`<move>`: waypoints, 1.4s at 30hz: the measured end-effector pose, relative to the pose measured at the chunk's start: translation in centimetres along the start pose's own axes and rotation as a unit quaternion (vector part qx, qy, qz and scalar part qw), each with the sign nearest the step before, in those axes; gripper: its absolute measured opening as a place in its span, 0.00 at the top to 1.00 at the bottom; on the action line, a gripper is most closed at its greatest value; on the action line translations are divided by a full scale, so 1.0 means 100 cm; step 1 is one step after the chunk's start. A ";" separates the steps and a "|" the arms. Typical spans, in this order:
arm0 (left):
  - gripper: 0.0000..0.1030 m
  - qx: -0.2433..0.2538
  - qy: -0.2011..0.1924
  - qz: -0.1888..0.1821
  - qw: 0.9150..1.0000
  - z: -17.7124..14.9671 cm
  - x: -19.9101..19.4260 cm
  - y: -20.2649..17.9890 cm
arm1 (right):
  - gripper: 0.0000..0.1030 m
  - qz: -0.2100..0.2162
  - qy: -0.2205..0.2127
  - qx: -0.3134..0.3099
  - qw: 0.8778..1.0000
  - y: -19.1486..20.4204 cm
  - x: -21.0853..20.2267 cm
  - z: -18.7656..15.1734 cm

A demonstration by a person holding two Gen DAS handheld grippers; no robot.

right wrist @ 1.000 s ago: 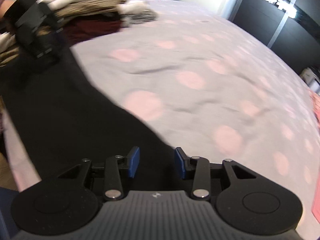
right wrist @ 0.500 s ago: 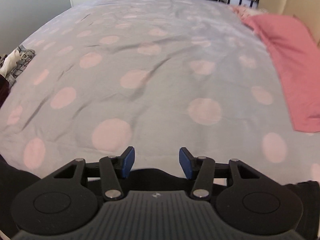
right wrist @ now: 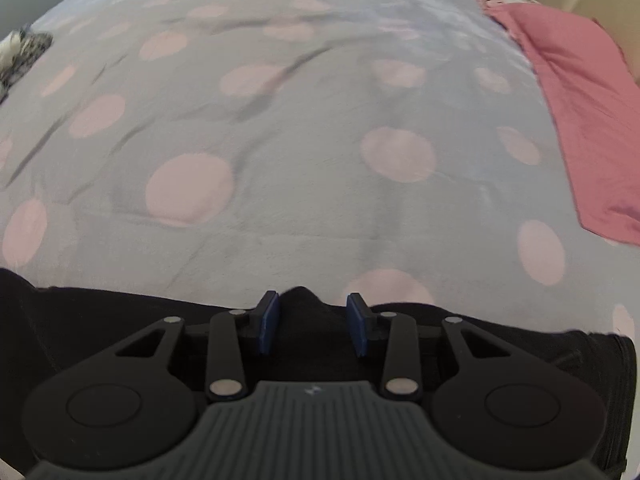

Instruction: Fold clothes

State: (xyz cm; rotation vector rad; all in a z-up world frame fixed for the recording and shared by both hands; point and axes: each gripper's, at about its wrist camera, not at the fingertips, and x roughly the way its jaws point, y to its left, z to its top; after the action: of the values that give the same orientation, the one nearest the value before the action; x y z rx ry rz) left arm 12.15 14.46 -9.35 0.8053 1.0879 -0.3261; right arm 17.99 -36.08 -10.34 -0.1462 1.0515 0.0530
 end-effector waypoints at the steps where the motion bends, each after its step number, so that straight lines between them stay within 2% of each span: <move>1: 0.96 -0.002 0.000 0.005 1.000 -0.001 -0.002 0.000 | 0.61 -0.002 -0.011 0.007 1.000 -0.003 -0.008 -0.003; 4: 0.95 -0.017 -0.009 0.027 0.999 -0.005 -0.013 0.002 | 0.59 0.013 -0.045 0.020 0.999 -0.007 -0.034 -0.017; 7: 0.92 -0.031 -0.027 0.022 0.999 -0.009 -0.028 0.002 | 0.59 0.077 -0.062 -0.002 0.995 0.008 -0.057 -0.038; 10: 0.86 -0.034 -0.039 0.020 0.998 -0.013 -0.039 -0.002 | 0.59 0.146 -0.071 -0.078 0.984 0.043 -0.078 -0.064; 13: 0.83 -0.047 -0.036 0.023 0.998 -0.021 -0.040 -0.001 | 0.59 0.187 -0.067 -0.180 0.963 0.079 -0.094 -0.096; 15: 0.83 -0.066 -0.030 0.022 0.997 -0.028 -0.039 0.003 | 0.59 0.197 -0.056 -0.234 0.950 0.095 -0.098 -0.118; 17: 0.83 -0.100 -0.024 0.013 0.995 -0.038 -0.038 0.011 | 0.59 0.200 -0.040 -0.268 0.941 0.104 -0.092 -0.133; 20: 0.83 -0.153 -0.015 0.006 0.988 -0.055 -0.038 0.025 | 0.59 0.182 -0.034 -0.311 0.932 0.112 -0.086 -0.146; 22: 0.78 -0.187 -0.013 0.004 0.982 -0.067 -0.040 0.034 | 0.59 0.164 -0.034 -0.335 0.927 0.118 -0.082 -0.150; 26: 0.66 -0.271 -0.005 -0.004 0.963 -0.093 -0.043 0.055 | 0.62 0.143 -0.041 -0.378 0.914 0.132 -0.082 -0.152; 29: 0.64 -0.331 0.010 -0.015 0.944 -0.113 -0.040 0.068 | 0.81 0.133 -0.041 -0.392 0.909 0.140 -0.082 -0.151; 32: 0.64 -0.367 0.022 -0.035 0.929 -0.131 -0.034 0.073 | 0.91 0.128 -0.031 -0.402 0.906 0.145 -0.083 -0.151; 37: 0.55 -0.383 0.036 -0.036 0.922 -0.146 -0.025 0.074 | 0.94 0.153 0.003 -0.405 0.901 0.142 -0.087 -0.152; 40: 0.55 -0.385 0.012 -0.031 0.922 -0.143 -0.025 0.076 | 0.94 0.157 0.014 -0.385 0.909 0.140 -0.080 -0.146; 42: 0.55 -0.375 -0.023 -0.028 0.926 -0.136 -0.030 0.077 | 0.91 0.161 0.019 -0.386 0.908 0.141 -0.079 -0.143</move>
State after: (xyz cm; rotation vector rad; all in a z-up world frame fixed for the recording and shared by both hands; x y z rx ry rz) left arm 6.44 29.05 -6.54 0.0818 1.0774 0.0394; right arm 0.11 -23.97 -11.78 -0.6925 1.0380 0.7752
